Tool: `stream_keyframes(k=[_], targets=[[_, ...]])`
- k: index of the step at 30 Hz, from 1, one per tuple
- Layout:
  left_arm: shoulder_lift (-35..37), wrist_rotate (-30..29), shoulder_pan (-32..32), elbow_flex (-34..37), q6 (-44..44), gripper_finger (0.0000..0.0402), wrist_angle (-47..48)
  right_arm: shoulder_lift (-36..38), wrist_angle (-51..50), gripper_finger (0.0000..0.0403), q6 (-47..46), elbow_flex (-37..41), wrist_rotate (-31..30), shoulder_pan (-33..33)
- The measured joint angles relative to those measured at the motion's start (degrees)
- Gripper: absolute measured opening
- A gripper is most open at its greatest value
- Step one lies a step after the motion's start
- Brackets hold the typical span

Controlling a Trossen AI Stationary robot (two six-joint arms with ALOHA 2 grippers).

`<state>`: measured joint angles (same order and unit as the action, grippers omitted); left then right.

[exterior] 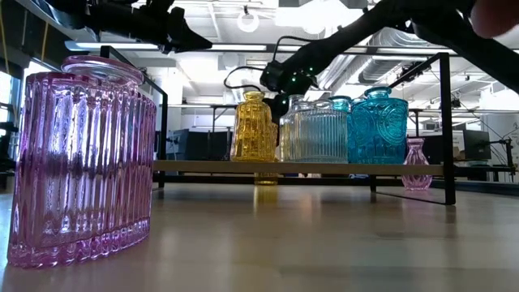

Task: Sort vases onto shelf
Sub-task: Put the yellow vase aligned with the other yellow vases on the shelf

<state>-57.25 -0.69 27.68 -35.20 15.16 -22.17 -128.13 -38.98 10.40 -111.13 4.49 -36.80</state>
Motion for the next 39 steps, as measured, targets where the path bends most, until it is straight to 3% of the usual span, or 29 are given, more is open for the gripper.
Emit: stream_keyframes(k=[6,15,19,30,39], targets=[[0.0,-0.01,0.0,0.0,-0.07,0.0003,0.04,-0.14,0.29,0.0277,-0.54,0.42,0.07,-0.04],[0.0,0.0,0.0,0.0,-1.02,0.0003,0.12,-0.14,0.16,0.0163,-1.08,0.44,0.28,-0.03],[0.0,0.0,0.0,0.0,-3.61,0.0003,0.13,-0.02,-0.63,0.0133,-0.92,0.44,0.59,-0.09],[0.04,0.0,0.07,0.0,-5.68,0.0003,-1.88,0.08,-1.42,0.0133,0.15,0.26,0.7,-0.32],[0.04,0.0,0.04,0.0,-5.86,0.0003,-0.95,-0.03,-9.84,0.0133,0.09,-6.89,0.47,0.64]])
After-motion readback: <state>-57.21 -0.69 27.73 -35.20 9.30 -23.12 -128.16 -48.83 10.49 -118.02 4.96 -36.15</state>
